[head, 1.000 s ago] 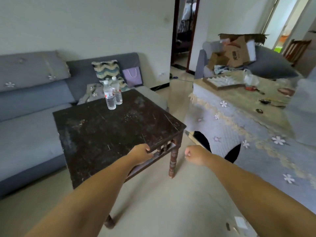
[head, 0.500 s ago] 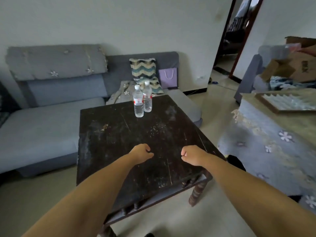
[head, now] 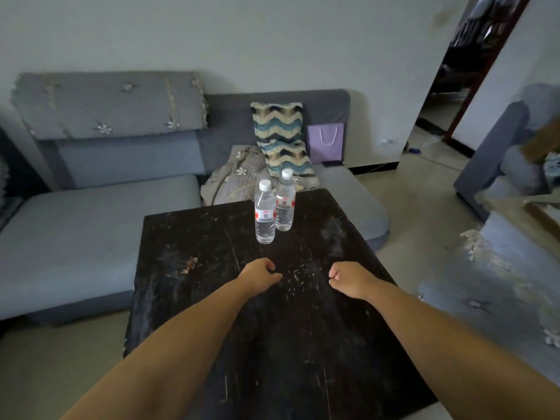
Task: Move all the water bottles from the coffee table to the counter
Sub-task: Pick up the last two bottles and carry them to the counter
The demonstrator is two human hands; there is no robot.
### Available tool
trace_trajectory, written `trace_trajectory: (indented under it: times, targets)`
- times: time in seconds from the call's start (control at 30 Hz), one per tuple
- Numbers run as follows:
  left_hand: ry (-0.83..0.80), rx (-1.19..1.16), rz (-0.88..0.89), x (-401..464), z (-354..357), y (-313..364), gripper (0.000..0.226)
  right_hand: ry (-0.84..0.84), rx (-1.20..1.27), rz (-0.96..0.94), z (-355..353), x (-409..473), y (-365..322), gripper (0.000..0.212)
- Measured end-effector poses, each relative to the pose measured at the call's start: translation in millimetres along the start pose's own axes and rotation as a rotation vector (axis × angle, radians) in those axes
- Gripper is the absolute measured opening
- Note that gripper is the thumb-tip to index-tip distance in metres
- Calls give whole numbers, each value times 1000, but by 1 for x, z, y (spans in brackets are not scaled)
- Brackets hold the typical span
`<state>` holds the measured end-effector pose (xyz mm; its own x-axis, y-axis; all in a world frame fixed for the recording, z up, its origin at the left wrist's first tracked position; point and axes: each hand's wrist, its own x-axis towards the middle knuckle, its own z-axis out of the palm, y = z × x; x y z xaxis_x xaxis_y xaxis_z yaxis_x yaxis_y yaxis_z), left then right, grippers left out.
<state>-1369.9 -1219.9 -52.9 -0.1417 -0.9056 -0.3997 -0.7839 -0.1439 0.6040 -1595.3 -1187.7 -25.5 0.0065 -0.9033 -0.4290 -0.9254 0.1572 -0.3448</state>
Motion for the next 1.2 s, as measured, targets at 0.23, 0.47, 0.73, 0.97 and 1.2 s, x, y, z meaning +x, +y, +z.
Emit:
trace_trajectory:
  times: [0.23,0.47,0.73,0.97,1.2]
  targets:
    - [109,-186,-143,79,-20,-6,62,-14,106,-44,-15,115,-19,36]
    - [382,-481,-195,153,-8,-1,106,138,431,-68,-16,224,-32,78]
    - [572,-755,-131,209,21,-1,96,230,730,-209,21,299,-41,105]
    - [531,-697,-172,218,10,-3,72,206,830,-171,19,317,-50,81]
    - [402,-696,-271,192,19,-22,65,124,789,-71,13,267,-32,60]
